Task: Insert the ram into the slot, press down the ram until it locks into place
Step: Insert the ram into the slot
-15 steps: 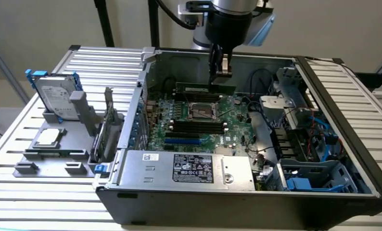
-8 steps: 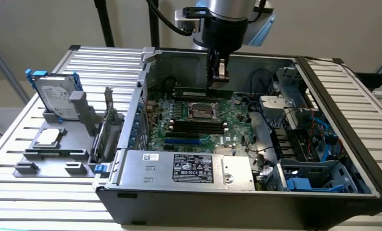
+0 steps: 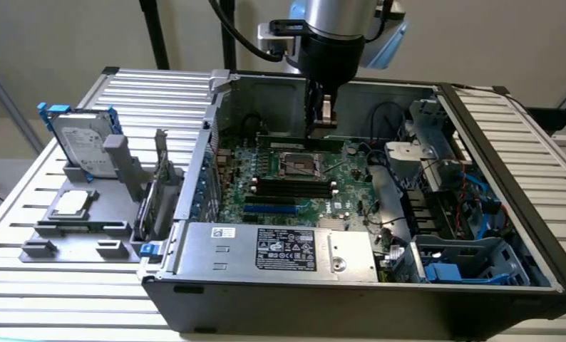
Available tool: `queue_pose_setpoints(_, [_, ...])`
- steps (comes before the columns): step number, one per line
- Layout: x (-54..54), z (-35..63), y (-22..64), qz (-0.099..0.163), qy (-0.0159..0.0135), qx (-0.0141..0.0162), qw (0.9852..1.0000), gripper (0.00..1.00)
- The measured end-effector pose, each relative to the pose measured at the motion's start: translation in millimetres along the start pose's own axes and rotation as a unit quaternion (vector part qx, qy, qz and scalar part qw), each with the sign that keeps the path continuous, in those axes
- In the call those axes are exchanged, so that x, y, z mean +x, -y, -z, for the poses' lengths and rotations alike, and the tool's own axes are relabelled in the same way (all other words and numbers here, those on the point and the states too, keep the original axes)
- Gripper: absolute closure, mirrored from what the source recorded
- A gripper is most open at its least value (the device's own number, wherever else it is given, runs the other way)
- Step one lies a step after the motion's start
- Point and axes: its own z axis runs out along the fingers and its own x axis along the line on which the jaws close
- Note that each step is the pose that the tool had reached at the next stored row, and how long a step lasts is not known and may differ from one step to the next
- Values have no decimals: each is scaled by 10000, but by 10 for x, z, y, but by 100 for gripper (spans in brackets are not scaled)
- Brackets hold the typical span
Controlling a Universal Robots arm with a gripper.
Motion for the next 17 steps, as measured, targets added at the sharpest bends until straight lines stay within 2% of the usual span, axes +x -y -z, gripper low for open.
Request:
queue_pose_setpoints(8, [1,-93,1,-4,-111,-4,9999,87])
queue_pose_setpoints(17, [1,-189,3,-7,-196,-6,9998,87])
